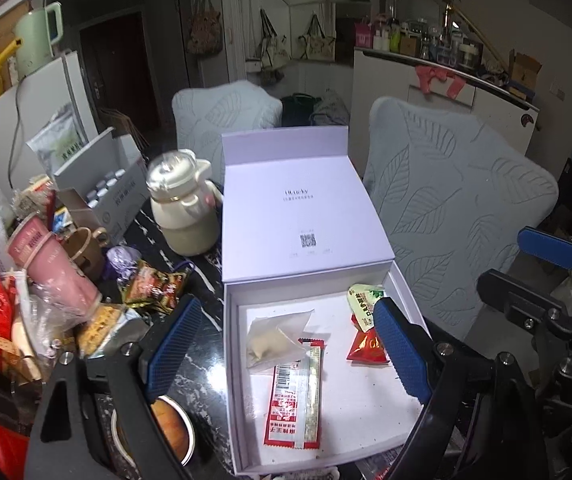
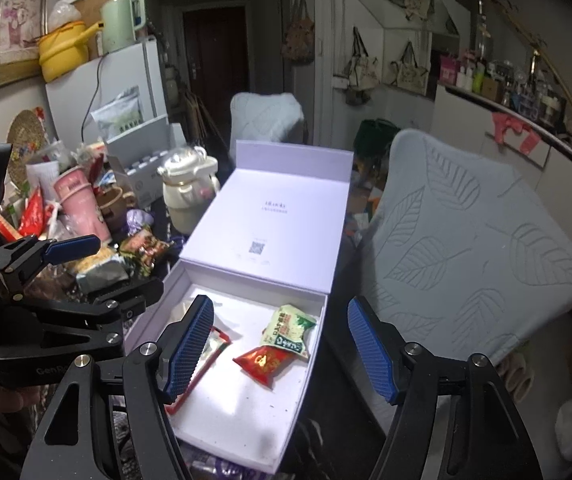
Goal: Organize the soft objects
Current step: 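Withdraw both open grippers from the box back over the table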
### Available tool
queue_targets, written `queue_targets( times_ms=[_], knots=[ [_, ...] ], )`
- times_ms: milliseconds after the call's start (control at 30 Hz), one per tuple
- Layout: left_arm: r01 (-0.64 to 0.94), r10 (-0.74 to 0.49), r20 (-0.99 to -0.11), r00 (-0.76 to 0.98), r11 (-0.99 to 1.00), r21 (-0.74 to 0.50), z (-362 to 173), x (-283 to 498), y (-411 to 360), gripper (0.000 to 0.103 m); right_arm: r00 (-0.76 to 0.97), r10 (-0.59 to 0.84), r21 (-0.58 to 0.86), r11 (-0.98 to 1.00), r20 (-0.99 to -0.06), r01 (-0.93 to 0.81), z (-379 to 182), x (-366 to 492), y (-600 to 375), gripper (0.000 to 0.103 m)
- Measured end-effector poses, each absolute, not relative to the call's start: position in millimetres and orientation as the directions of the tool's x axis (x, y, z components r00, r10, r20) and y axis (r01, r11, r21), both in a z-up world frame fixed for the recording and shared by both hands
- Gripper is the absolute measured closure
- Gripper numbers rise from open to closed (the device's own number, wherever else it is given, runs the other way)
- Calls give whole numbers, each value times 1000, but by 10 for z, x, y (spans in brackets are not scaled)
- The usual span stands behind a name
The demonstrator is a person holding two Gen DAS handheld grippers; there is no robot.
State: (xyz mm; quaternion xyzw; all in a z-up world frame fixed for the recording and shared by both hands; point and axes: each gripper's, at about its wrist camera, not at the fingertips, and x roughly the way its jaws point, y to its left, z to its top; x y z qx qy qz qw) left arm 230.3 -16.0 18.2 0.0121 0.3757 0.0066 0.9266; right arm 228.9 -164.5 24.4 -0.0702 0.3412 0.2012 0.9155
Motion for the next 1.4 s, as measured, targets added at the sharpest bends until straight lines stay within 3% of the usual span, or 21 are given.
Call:
queue_targets(
  times_ms=[467,767,1400],
  knots=[
    [11,28,-604,797,998,61,807,1640,-286,14,775,328,-35,911,-540,-410,784,1608,-1844,30],
    [1,47,-558,828,996,85,1010,1176,-363,14,812,331,-44,916,-481,-399,958,1110,-1993,16],
    [38,-3,-533,846,998,55,685,360,-507,14,818,317,-51,921,-480,-386,620,381,-2169,13]
  ],
)
